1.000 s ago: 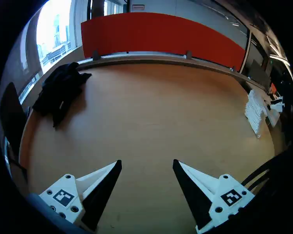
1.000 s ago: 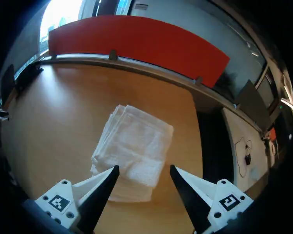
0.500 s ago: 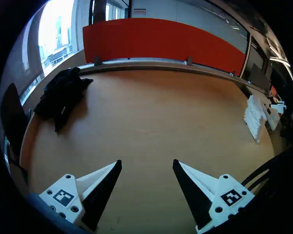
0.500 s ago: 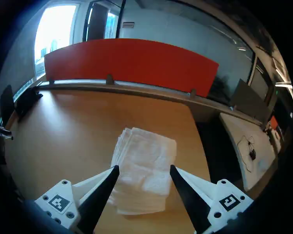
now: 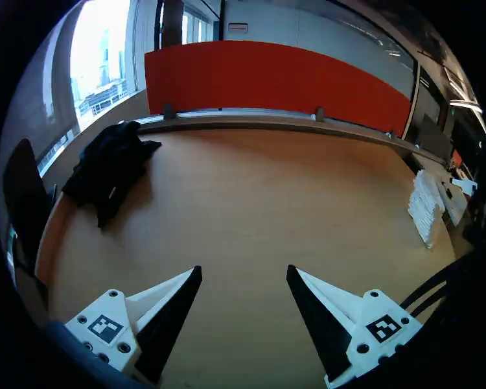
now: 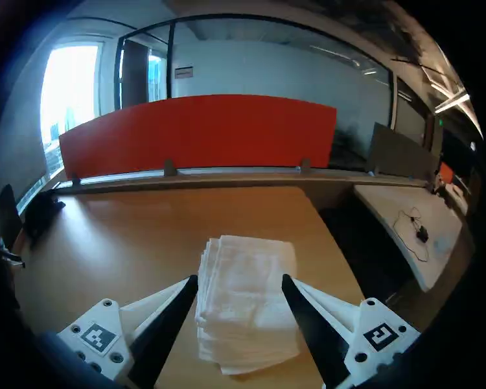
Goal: Fold towel
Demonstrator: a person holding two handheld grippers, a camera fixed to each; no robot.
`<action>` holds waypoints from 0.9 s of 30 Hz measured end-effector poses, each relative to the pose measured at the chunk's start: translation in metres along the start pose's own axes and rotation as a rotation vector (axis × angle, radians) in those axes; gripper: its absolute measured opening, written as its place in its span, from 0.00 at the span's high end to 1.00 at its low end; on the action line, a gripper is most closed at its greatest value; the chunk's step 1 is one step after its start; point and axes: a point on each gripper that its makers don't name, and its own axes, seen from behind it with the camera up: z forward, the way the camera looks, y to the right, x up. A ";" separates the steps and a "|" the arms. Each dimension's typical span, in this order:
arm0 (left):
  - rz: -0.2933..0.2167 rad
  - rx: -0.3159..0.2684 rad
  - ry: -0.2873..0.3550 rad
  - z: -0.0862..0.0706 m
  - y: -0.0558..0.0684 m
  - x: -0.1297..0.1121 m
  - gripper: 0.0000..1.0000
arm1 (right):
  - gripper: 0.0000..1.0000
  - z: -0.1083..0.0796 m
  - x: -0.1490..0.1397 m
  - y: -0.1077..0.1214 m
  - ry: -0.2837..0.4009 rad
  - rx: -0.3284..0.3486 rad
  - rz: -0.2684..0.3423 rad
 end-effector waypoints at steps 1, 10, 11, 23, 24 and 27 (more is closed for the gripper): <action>0.001 0.002 0.004 0.000 -0.001 0.001 0.03 | 0.00 0.000 0.000 -0.001 0.004 0.000 0.003; -0.009 0.028 0.074 0.001 -0.011 0.027 0.03 | 0.00 -0.003 0.015 -0.018 0.074 0.014 -0.001; -0.011 0.032 0.085 0.000 -0.013 0.031 0.03 | 0.00 -0.003 0.018 -0.020 0.085 0.015 -0.002; -0.032 0.069 0.237 -0.006 -0.030 0.090 0.03 | 0.00 -0.017 0.058 -0.043 0.233 0.042 0.019; -0.032 0.071 0.253 -0.007 -0.031 0.095 0.03 | 0.00 -0.018 0.061 -0.045 0.245 0.041 0.019; -0.030 0.074 0.296 -0.011 -0.033 0.109 0.03 | 0.00 -0.020 0.067 -0.048 0.275 0.035 0.019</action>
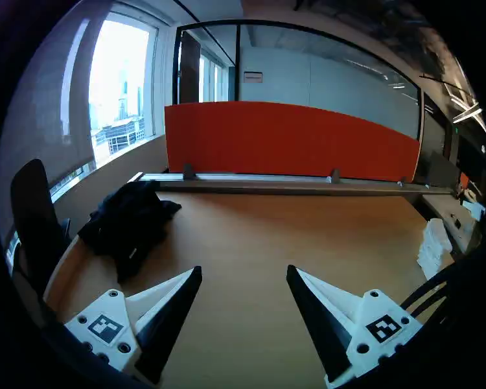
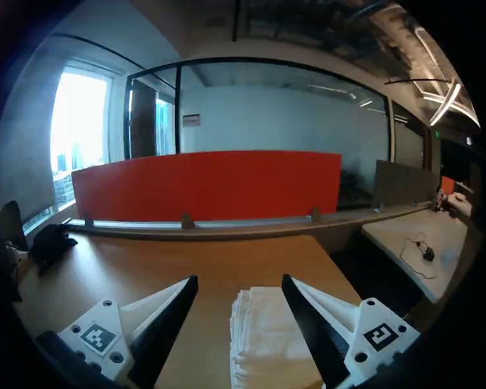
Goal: Fold towel
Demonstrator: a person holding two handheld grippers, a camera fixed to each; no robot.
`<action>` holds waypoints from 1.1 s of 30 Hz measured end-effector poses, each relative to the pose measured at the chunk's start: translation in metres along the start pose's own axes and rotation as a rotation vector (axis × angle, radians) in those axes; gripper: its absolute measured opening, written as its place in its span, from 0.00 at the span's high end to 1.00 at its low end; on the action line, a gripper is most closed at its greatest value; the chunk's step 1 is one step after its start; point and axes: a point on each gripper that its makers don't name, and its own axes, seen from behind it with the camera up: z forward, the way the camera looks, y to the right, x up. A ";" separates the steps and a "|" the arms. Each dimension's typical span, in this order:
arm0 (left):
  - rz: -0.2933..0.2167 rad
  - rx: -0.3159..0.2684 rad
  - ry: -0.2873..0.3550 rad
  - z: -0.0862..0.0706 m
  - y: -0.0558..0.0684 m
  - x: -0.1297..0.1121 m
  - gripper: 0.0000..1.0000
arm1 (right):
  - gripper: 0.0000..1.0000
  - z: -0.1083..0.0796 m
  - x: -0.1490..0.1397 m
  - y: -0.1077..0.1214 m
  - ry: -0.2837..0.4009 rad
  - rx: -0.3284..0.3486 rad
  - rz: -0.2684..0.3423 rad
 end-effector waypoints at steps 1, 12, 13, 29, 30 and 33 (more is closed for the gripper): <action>0.000 0.000 0.013 0.000 0.000 0.004 0.03 | 0.00 0.000 0.001 -0.001 0.005 0.000 -0.001; -0.006 0.008 0.135 -0.001 -0.005 0.040 0.03 | 0.00 0.000 0.013 -0.031 0.068 0.019 -0.024; -0.007 0.009 0.142 -0.001 -0.006 0.042 0.03 | 0.00 -0.001 0.015 -0.034 0.075 0.022 -0.024; -0.021 0.015 0.287 -0.011 -0.012 0.088 0.03 | 0.00 -0.006 0.057 -0.101 0.191 0.062 -0.013; -0.022 0.015 0.293 -0.012 -0.012 0.089 0.03 | 0.00 -0.006 0.058 -0.104 0.194 0.065 -0.013; -0.024 0.013 0.307 -0.013 -0.013 0.093 0.03 | 0.00 -0.004 0.057 -0.111 0.195 0.070 -0.013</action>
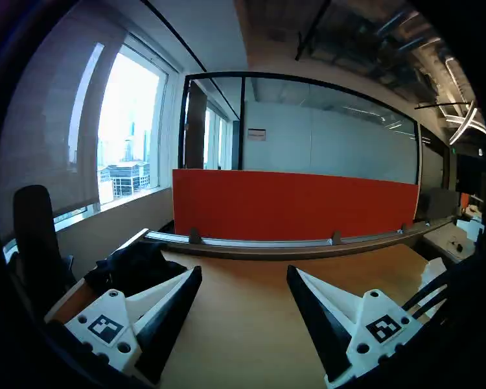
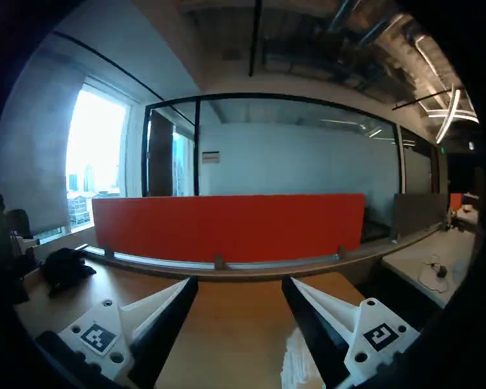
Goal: Fold towel
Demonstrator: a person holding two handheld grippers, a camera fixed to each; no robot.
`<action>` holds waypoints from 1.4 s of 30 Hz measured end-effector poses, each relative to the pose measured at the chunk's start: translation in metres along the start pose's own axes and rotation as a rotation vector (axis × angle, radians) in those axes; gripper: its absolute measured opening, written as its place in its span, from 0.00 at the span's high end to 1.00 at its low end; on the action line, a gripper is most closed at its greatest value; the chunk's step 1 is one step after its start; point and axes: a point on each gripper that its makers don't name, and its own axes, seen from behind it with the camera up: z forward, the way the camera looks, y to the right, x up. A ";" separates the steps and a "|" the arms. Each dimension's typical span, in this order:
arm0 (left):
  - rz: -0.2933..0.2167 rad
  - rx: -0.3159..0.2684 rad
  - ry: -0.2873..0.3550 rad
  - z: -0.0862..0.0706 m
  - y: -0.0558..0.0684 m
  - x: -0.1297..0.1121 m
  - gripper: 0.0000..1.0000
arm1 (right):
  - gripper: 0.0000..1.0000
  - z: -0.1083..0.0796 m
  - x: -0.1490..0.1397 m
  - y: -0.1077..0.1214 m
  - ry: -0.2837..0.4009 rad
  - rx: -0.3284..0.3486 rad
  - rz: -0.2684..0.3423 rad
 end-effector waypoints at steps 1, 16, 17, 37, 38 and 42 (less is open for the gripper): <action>-0.002 0.000 0.003 0.000 0.000 0.001 0.03 | 0.00 0.001 -0.001 -0.001 -0.002 0.000 0.000; -0.045 -0.027 0.032 -0.005 -0.002 -0.013 0.03 | 0.00 -0.004 -0.008 -0.019 0.008 -0.005 -0.022; -0.043 -0.029 0.035 -0.005 -0.002 -0.015 0.03 | 0.00 -0.005 -0.009 -0.020 0.011 -0.004 -0.026; 0.034 -0.051 0.080 0.003 -0.010 -0.108 0.03 | 0.00 -0.006 -0.048 -0.047 0.026 0.005 -0.056; 0.042 -0.051 0.086 0.004 -0.010 -0.112 0.03 | 0.00 -0.006 -0.049 -0.048 0.026 0.006 -0.056; 0.056 -0.036 0.105 0.004 -0.015 -0.127 0.03 | 0.00 -0.005 -0.053 -0.051 0.024 0.011 -0.042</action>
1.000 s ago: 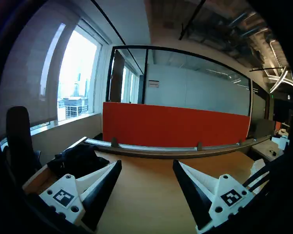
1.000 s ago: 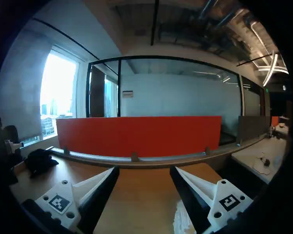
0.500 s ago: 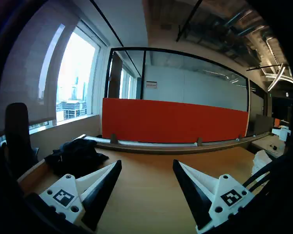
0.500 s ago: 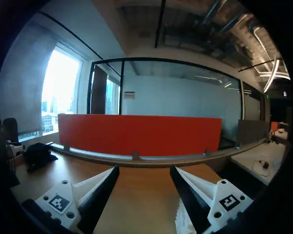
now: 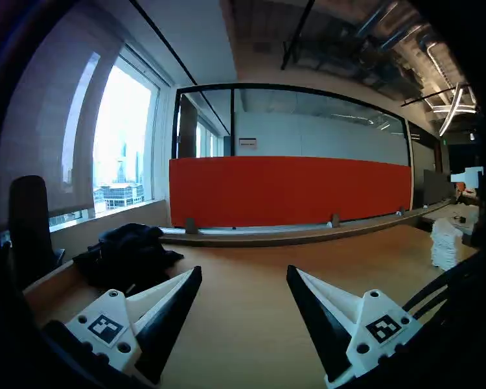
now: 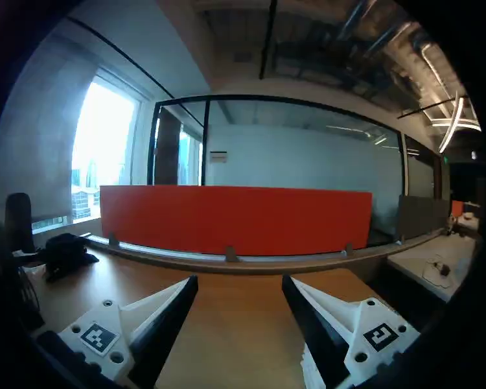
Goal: Fold towel
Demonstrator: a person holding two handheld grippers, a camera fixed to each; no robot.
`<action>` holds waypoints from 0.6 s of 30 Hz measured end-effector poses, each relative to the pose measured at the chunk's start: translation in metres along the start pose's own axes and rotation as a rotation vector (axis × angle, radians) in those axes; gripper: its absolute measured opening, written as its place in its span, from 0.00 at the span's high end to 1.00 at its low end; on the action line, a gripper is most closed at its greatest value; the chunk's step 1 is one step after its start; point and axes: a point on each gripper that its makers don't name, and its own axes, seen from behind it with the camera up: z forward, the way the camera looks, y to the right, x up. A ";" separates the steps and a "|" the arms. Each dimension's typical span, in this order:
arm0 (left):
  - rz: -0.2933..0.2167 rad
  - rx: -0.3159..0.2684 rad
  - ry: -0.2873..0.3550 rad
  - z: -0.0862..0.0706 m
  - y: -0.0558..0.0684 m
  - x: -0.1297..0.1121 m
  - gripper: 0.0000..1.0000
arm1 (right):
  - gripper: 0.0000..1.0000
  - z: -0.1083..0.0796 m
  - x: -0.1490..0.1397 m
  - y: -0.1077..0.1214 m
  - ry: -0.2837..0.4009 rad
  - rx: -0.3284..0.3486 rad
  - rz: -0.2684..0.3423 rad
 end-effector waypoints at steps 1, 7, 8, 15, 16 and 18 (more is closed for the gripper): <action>0.000 0.004 0.003 -0.001 -0.001 -0.004 0.03 | 0.00 0.001 -0.001 0.000 -0.002 0.000 0.003; -0.021 0.023 0.018 -0.006 -0.006 -0.023 0.03 | 0.00 0.002 -0.006 0.001 -0.011 -0.008 0.008; -0.025 0.027 0.022 -0.007 -0.007 -0.026 0.03 | 0.00 0.002 -0.007 0.001 -0.012 -0.009 0.008; -0.042 0.049 0.045 -0.010 -0.010 -0.037 0.03 | 0.00 0.002 -0.010 -0.001 -0.014 -0.012 0.002; -0.044 0.050 0.049 -0.011 -0.010 -0.038 0.03 | 0.00 0.002 -0.010 -0.002 -0.014 -0.010 0.000; -0.050 0.053 0.054 -0.011 -0.011 -0.041 0.03 | 0.00 0.001 -0.010 -0.003 -0.013 -0.009 -0.003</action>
